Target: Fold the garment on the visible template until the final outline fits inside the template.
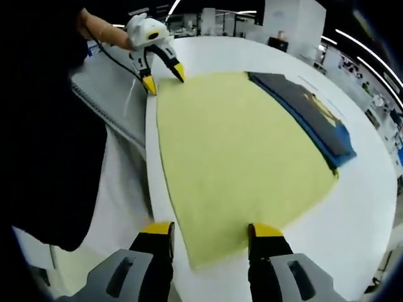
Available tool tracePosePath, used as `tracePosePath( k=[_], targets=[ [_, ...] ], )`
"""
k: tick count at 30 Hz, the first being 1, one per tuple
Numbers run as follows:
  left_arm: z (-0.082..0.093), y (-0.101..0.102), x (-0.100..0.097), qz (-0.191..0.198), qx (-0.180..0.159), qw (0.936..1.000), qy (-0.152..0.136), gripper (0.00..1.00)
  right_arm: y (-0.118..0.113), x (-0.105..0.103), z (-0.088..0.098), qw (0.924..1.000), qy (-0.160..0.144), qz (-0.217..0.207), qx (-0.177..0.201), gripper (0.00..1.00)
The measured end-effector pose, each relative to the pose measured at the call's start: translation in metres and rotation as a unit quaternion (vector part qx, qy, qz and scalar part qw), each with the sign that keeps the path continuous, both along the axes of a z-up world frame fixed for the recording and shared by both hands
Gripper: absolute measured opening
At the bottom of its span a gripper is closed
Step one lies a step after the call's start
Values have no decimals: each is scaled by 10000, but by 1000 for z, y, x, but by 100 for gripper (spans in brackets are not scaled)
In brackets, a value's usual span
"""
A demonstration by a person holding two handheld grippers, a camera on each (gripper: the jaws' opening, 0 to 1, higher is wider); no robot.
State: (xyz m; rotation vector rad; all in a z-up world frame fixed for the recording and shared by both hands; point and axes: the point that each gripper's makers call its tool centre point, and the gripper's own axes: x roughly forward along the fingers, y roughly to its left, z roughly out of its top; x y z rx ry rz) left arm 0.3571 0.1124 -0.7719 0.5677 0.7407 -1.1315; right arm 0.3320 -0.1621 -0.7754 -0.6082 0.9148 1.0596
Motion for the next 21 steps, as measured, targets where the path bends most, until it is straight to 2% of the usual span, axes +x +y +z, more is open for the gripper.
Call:
tracePosePath(
  k=[5, 8, 13, 16, 17, 21],
  targets=[
    [1, 0, 2, 59, -59, 10000, 8, 37, 1, 0, 0, 10000, -44, 18, 7, 38],
    [0, 0, 3, 118, -94, 9999, 43, 30, 1, 4, 0, 10000, -63, -45, 8, 34],
    [1, -2, 4, 144, -112, 9998, 36, 21, -1, 11, 0, 9997, -99, -211, 18, 18],
    [0, 0, 6, 202, -56, 9998, 2, 7, -2, 17, 0, 9993, -202, -308, -41, 5],
    [1, 1, 8, 235, -48, 9997, -12, 6, -4, 20, 0, 9990, -257, -345, -71, 1],
    [1, 2, 9, 295, -56, 9995, 8, 3, -5, 24, 1, 9985, -185, -522, 40, 0]
  ],
)
